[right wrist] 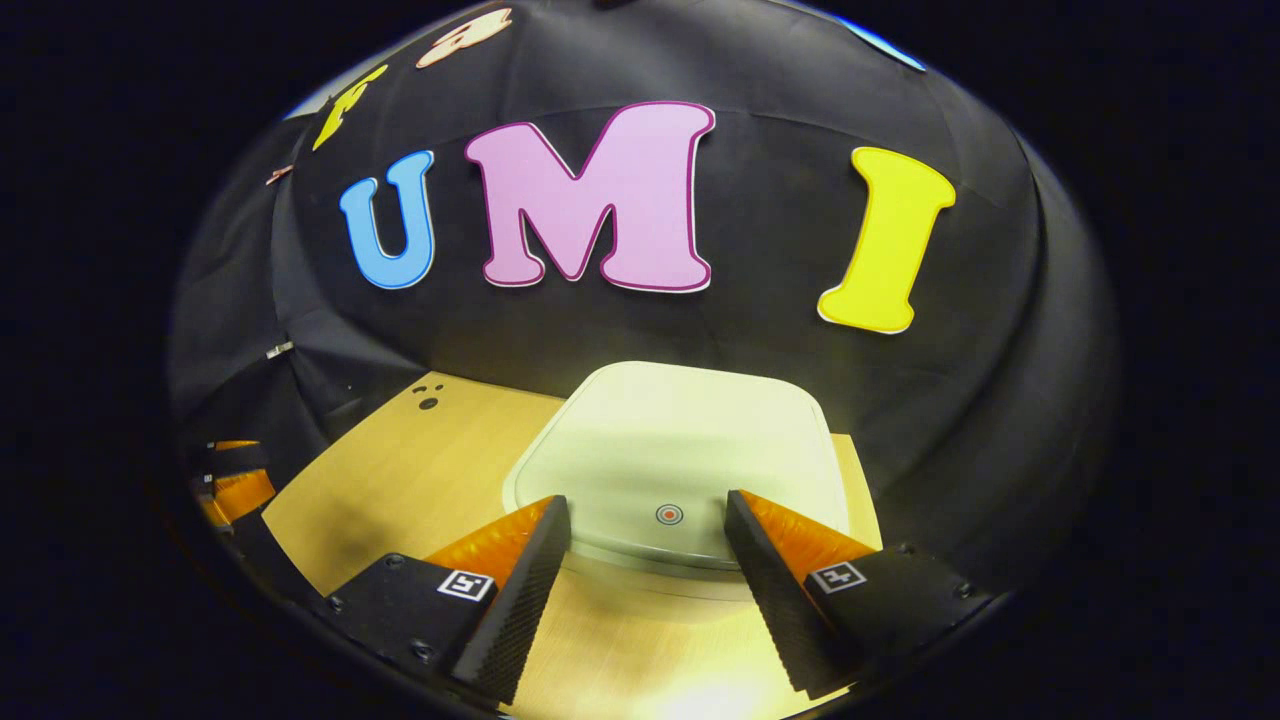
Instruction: Press the lid of the desktop garbage bin to open it, pick up the crumpled paper on the desktop and throw it into the bin, then pick up the pop can on the desktop and drop it into the bin, and finally close the garbage bin lid.
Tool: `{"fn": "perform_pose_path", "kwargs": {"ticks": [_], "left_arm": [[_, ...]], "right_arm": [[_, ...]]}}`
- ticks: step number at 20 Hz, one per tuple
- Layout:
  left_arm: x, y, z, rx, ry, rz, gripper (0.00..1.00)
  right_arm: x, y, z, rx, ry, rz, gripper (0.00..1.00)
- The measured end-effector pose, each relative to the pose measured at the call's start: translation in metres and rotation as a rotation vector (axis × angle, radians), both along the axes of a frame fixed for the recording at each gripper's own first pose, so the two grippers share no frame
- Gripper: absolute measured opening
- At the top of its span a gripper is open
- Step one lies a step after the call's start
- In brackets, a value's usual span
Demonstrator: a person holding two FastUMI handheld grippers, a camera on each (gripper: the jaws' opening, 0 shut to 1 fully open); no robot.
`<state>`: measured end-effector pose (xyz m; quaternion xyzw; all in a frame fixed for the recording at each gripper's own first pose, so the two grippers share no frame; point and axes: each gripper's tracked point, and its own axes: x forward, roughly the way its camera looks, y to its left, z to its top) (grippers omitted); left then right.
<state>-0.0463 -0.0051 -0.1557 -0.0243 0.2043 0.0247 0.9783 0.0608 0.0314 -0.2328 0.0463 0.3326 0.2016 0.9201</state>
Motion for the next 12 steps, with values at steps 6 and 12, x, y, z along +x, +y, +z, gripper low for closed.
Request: {"fn": "perform_pose_path", "kwargs": {"ticks": [6,12], "left_arm": [[-0.0003,-0.0076,0.0011,0.006,-0.005,-0.019,0.93],[-0.0036,-0.0074,0.0010,0.001,-0.007,-0.023,0.93]], "right_arm": [[0.0024,-0.0009,-0.0001,0.026,0.008,-0.026,0.99],[0.0078,0.0038,-0.0011,-0.001,0.103,-0.031,0.99]]}}
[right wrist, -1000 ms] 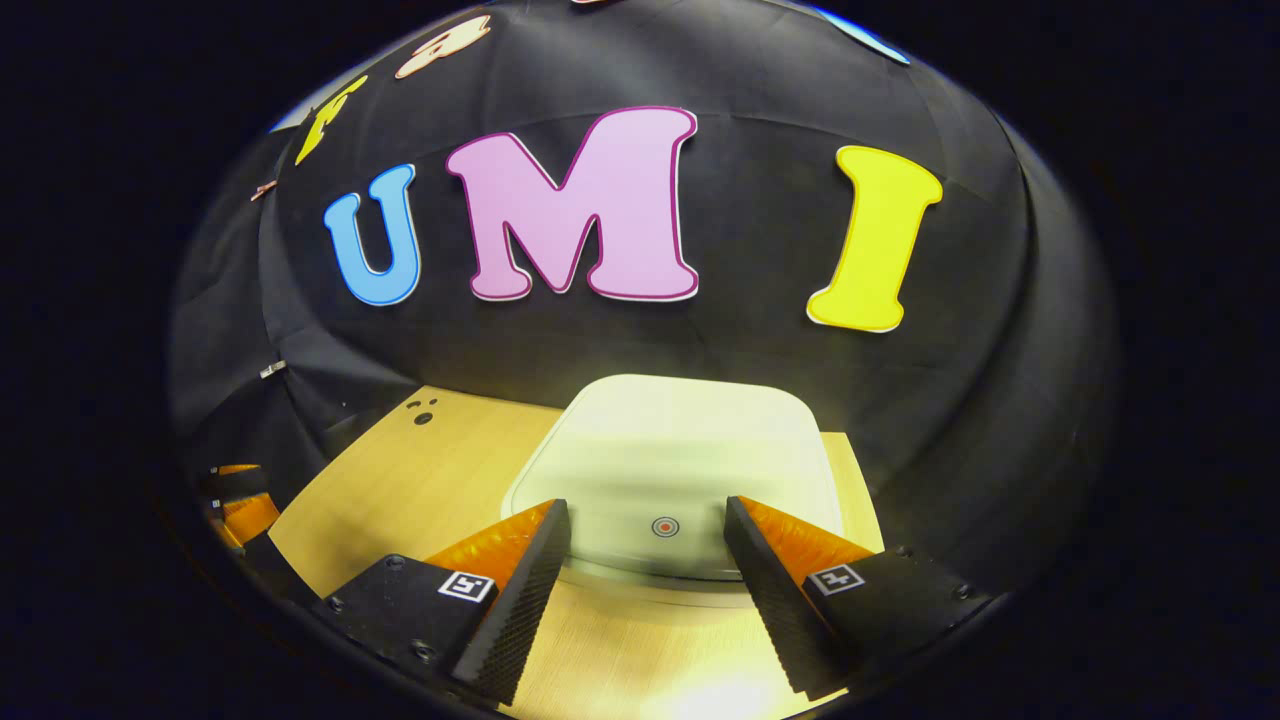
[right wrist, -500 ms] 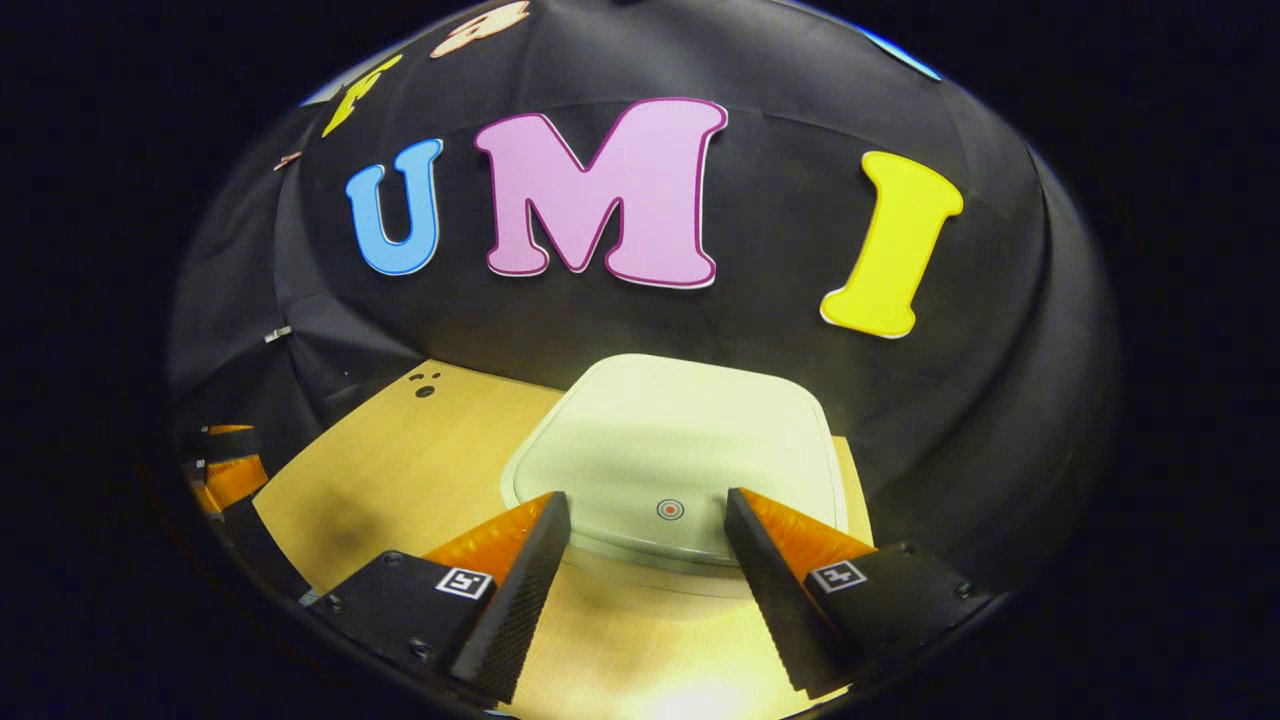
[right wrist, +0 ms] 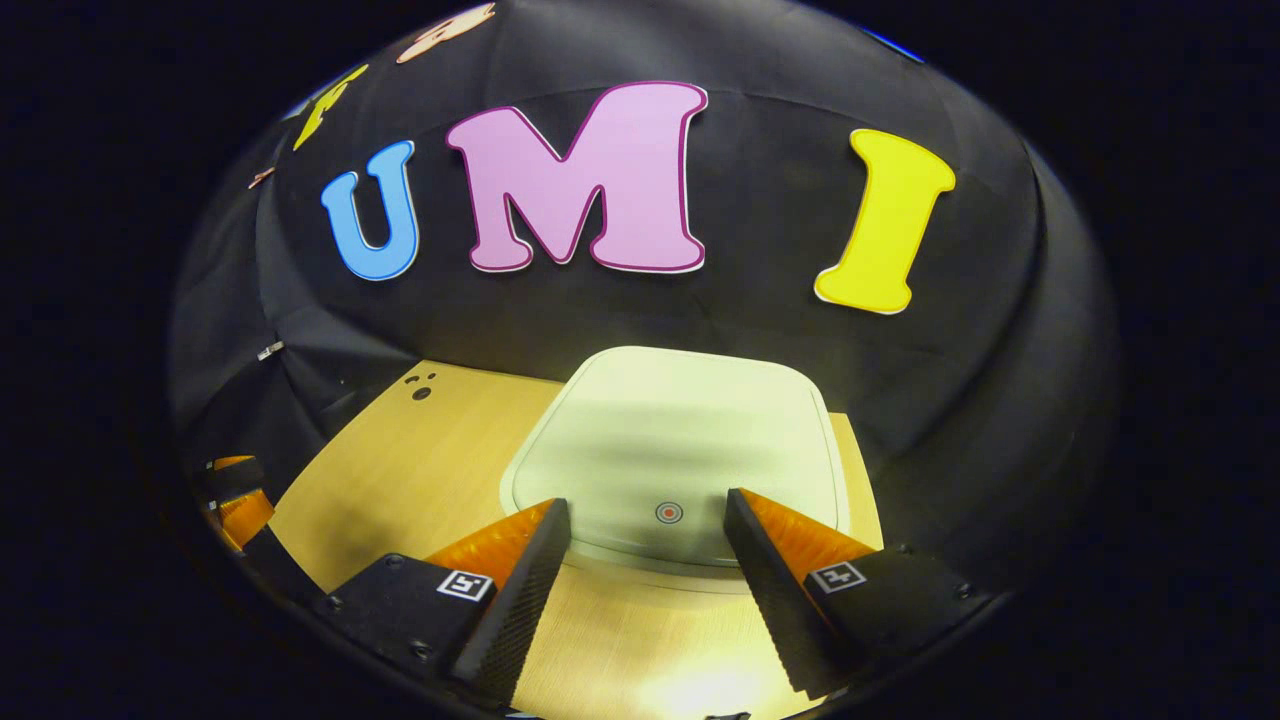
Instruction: Press the lid of the desktop garbage bin to open it, pick up the crumpled paper on the desktop and throw it into the bin, then pick up the pop can on the desktop and drop it into the bin, and finally close the garbage bin lid.
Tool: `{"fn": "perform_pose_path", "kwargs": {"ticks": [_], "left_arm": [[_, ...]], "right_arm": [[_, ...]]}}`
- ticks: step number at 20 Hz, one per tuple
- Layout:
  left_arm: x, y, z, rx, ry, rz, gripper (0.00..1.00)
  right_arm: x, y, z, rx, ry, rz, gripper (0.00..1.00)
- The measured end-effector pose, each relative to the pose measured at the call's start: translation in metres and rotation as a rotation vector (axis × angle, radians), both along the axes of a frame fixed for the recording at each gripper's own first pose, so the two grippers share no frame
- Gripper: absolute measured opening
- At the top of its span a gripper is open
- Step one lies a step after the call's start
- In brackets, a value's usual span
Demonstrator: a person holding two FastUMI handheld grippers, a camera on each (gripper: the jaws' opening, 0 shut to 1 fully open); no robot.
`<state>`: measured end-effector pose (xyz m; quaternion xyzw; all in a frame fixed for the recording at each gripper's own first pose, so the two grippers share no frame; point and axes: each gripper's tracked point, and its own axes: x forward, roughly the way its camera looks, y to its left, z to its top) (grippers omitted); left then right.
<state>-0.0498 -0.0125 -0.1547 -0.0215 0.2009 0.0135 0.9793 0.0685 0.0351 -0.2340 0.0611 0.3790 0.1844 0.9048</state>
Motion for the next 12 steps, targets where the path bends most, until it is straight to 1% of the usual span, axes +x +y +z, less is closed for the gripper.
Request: {"fn": "perform_pose_path", "kwargs": {"ticks": [2,4,6,9,10,12], "left_arm": [[-0.002,0.000,-0.001,-0.014,0.001,-0.001,0.93],[-0.002,0.001,-0.004,-0.014,0.006,-0.005,0.93],[0.000,0.003,-0.004,-0.017,0.007,-0.006,0.93],[0.004,0.007,-0.001,-0.015,-0.001,-0.005,0.93],[0.006,0.008,-0.001,-0.014,-0.001,-0.003,0.93],[0.006,0.008,0.003,-0.013,-0.010,-0.003,0.93]], "right_arm": [[0.000,0.001,-0.002,-0.032,0.018,0.024,0.99],[0.000,0.001,-0.002,-0.029,0.051,0.039,1.00],[0.002,0.000,0.003,-0.017,0.026,0.066,1.00],[0.008,0.002,0.013,0.070,0.011,0.015,0.98],[0.010,-0.001,0.019,0.091,-0.016,-0.010,0.98],[0.012,-0.005,0.028,0.102,-0.069,-0.031,0.98]]}}
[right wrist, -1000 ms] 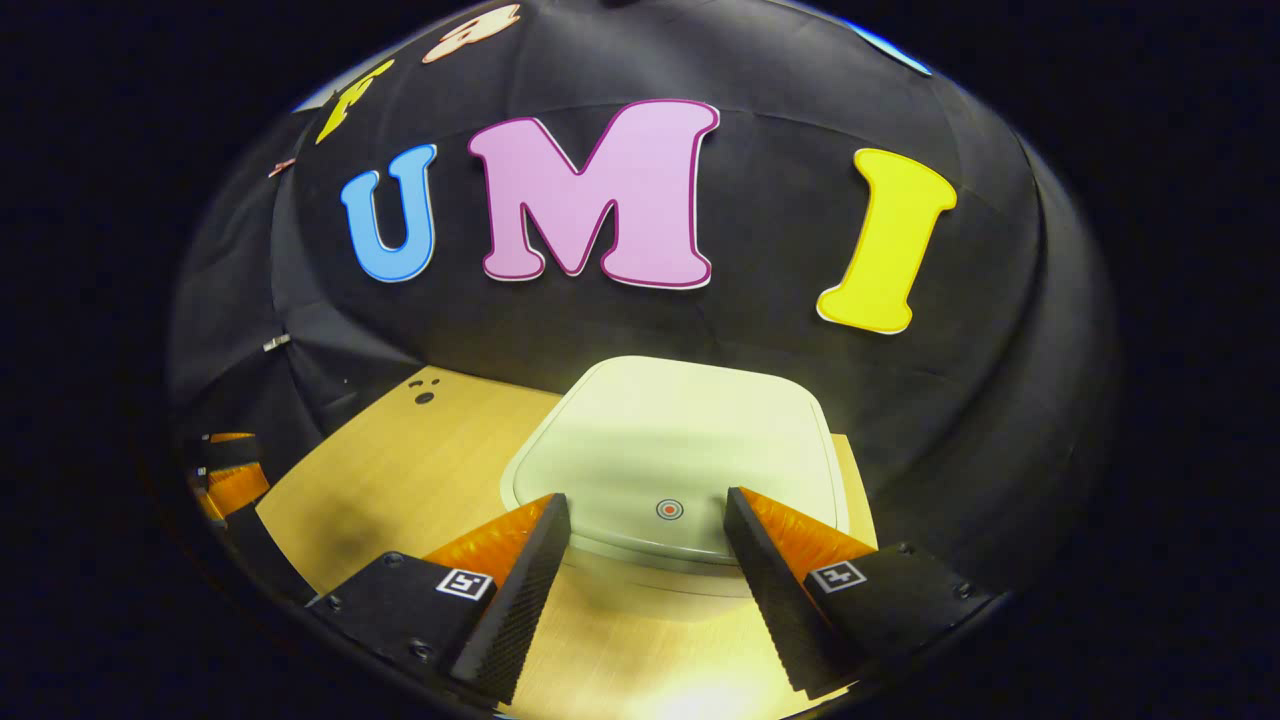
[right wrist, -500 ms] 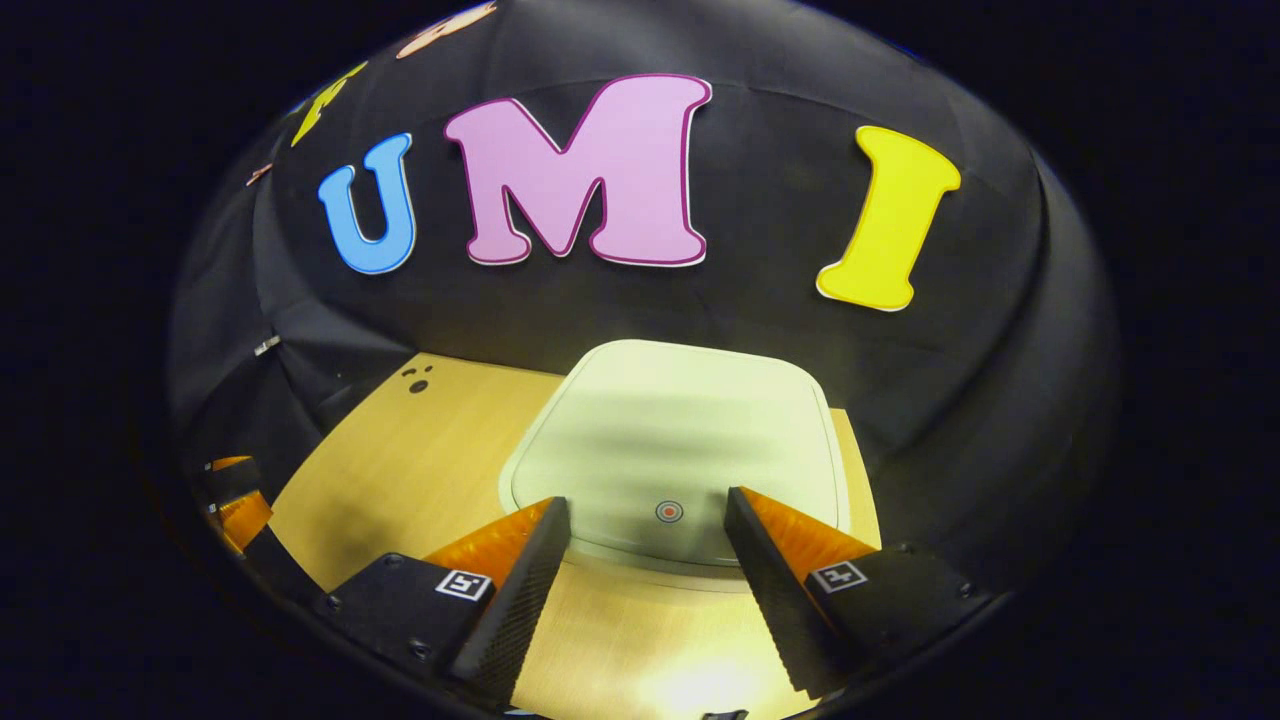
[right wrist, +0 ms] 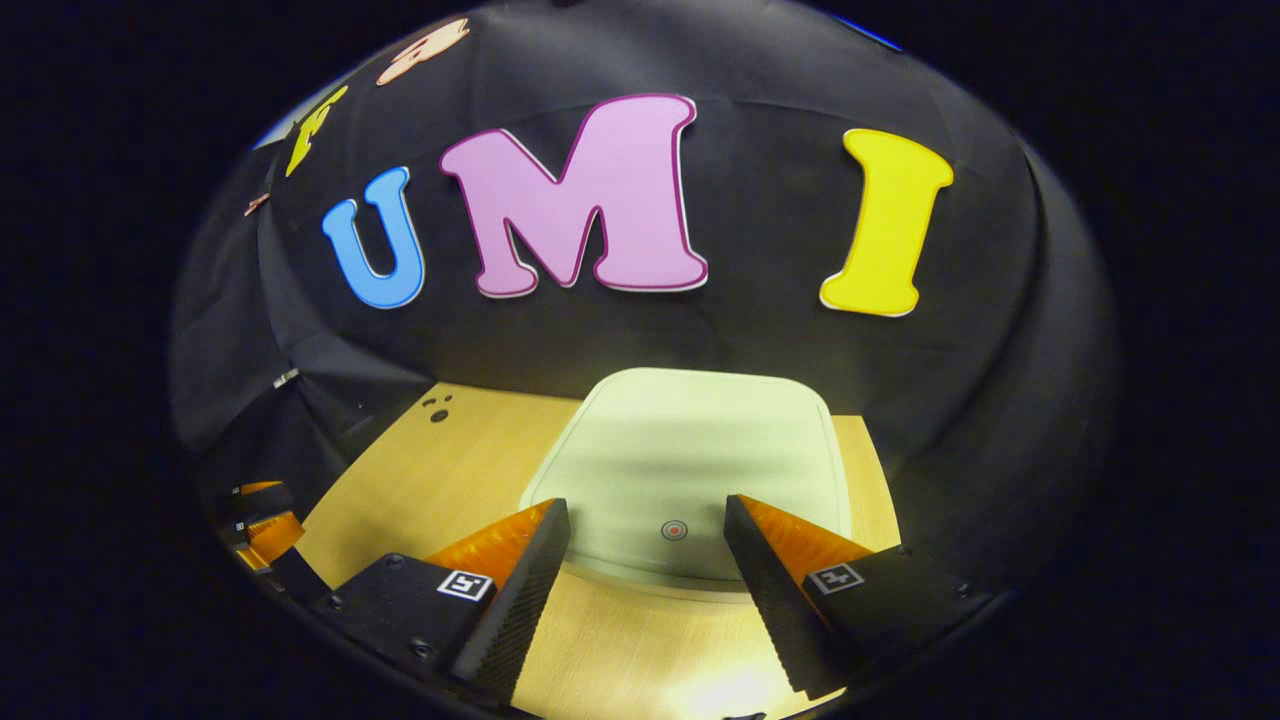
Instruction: Press the lid of the desktop garbage bin to open it, pick up the crumpled paper on the desktop and throw it into the bin, then pick up the pop can on the desktop and drop it into the bin, and finally close the garbage bin lid.
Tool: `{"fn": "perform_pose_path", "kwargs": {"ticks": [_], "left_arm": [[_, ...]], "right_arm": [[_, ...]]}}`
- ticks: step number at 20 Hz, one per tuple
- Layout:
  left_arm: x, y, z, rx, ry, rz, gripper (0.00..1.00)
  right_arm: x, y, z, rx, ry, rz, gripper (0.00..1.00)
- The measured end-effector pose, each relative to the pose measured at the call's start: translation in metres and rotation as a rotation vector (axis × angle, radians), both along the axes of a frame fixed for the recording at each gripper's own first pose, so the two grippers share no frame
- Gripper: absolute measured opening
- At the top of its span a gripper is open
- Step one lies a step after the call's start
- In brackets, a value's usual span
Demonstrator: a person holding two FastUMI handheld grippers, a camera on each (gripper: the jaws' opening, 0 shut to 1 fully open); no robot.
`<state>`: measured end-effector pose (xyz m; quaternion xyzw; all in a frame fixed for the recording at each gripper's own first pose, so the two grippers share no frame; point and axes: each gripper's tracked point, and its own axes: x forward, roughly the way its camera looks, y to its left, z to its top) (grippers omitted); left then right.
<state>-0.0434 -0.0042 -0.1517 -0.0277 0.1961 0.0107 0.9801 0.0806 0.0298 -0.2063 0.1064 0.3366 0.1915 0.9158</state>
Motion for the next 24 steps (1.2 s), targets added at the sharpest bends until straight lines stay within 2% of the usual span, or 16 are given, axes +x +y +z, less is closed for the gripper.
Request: {"fn": "perform_pose_path", "kwargs": {"ticks": [5,9,13,24], "left_arm": [[0.005,0.000,0.002,0.005,-0.003,-0.002,0.93],[0.008,-0.005,0.003,0.008,-0.003,-0.008,0.93],[0.010,-0.011,0.005,0.005,-0.012,-0.015,0.93],[0.015,-0.022,0.008,0.006,-0.019,-0.022,0.93]], "right_arm": [[-0.007,-0.004,0.023,0.038,-0.093,-0.037,0.98],[-0.026,-0.001,0.045,0.100,-0.134,-0.047,0.98],[-0.050,0.001,0.059,0.111,-0.175,-0.041,0.98],[-0.101,-0.002,0.065,0.109,-0.190,-0.029,0.98]]}}
